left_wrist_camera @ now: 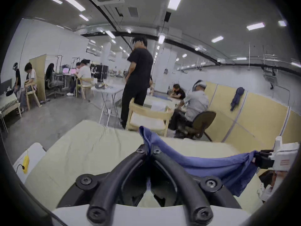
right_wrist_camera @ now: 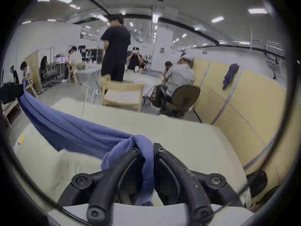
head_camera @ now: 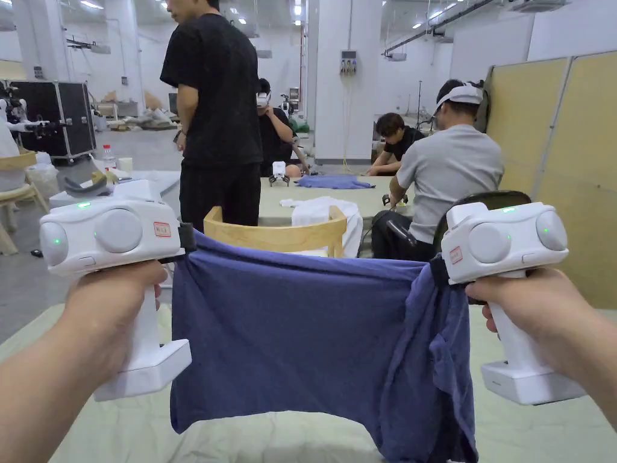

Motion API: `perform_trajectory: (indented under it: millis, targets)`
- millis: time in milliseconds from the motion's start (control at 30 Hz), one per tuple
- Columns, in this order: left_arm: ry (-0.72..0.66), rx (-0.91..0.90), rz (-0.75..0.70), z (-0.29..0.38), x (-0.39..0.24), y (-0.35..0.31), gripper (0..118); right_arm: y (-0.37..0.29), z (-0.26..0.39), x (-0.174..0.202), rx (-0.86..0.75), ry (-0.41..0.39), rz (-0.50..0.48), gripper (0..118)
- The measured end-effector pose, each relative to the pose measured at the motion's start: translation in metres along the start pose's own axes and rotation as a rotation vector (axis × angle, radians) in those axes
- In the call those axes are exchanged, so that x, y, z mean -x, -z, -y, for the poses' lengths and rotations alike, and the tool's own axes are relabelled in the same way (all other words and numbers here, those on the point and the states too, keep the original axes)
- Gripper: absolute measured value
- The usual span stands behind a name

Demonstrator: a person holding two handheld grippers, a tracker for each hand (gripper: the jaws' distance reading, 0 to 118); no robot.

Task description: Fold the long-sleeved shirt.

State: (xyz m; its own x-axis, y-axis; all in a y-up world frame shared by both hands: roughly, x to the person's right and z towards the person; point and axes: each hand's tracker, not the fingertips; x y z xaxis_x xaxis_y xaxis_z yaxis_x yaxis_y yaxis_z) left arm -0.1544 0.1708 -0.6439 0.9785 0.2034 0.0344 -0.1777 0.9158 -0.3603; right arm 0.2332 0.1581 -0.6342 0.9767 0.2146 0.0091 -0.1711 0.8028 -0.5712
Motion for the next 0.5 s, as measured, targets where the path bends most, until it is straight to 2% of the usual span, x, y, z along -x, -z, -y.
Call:
perform_trajectory:
  millis: [133,267,433,500]
  targets:
    - [-0.044,0.178,-0.040,0.094,0.031,0.046,1,0.075,0.087,0.024,0.156,0.015,-0.051,14]
    - [-0.067,0.301,-0.057,0.180,0.056,0.049,1,0.102,0.171,0.050,0.282,-0.005,-0.075,14]
    - [-0.106,0.447,-0.067,0.268,0.086,0.001,1,0.074,0.255,0.063,0.364,0.005,-0.120,14]
    - [-0.101,0.440,-0.064,0.288,0.096,-0.034,1,0.044,0.280,0.069,0.349,-0.035,-0.126,15]
